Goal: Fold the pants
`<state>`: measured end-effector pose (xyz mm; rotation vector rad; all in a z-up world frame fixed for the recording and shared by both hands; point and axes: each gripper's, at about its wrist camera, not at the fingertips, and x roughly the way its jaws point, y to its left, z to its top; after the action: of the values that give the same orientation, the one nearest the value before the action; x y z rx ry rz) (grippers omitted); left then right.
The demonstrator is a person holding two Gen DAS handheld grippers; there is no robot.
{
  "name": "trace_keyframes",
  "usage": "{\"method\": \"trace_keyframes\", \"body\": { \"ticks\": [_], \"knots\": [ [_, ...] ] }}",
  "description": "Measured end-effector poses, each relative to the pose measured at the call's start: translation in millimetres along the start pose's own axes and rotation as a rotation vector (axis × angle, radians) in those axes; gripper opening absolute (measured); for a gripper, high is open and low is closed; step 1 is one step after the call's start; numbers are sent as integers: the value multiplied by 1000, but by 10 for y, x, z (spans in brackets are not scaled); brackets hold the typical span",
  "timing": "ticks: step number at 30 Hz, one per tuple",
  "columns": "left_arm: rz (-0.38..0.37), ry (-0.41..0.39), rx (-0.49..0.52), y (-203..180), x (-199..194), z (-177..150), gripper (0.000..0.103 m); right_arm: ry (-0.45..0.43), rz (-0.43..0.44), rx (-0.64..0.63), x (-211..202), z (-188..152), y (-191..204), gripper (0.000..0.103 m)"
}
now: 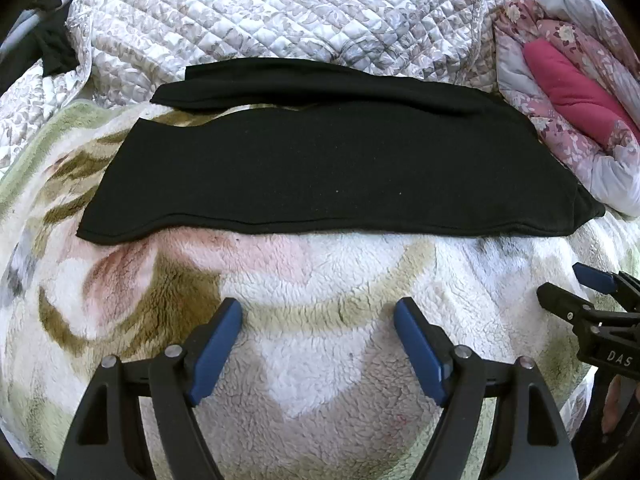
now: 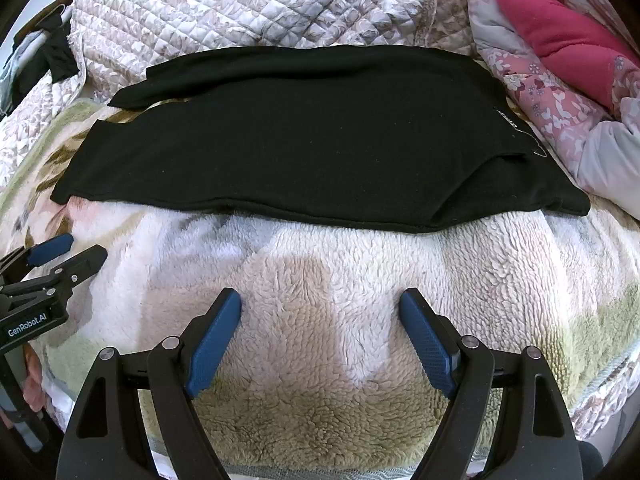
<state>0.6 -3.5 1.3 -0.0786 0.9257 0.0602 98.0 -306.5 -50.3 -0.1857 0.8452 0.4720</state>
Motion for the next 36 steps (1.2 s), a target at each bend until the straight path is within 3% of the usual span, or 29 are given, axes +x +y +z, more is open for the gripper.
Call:
{"method": "trace_keyframes", "body": {
  "ticks": [36],
  "knots": [
    [3,-6,6,10,-5,-3,81,7,-2,1,-2,22,14,82]
  ]
}}
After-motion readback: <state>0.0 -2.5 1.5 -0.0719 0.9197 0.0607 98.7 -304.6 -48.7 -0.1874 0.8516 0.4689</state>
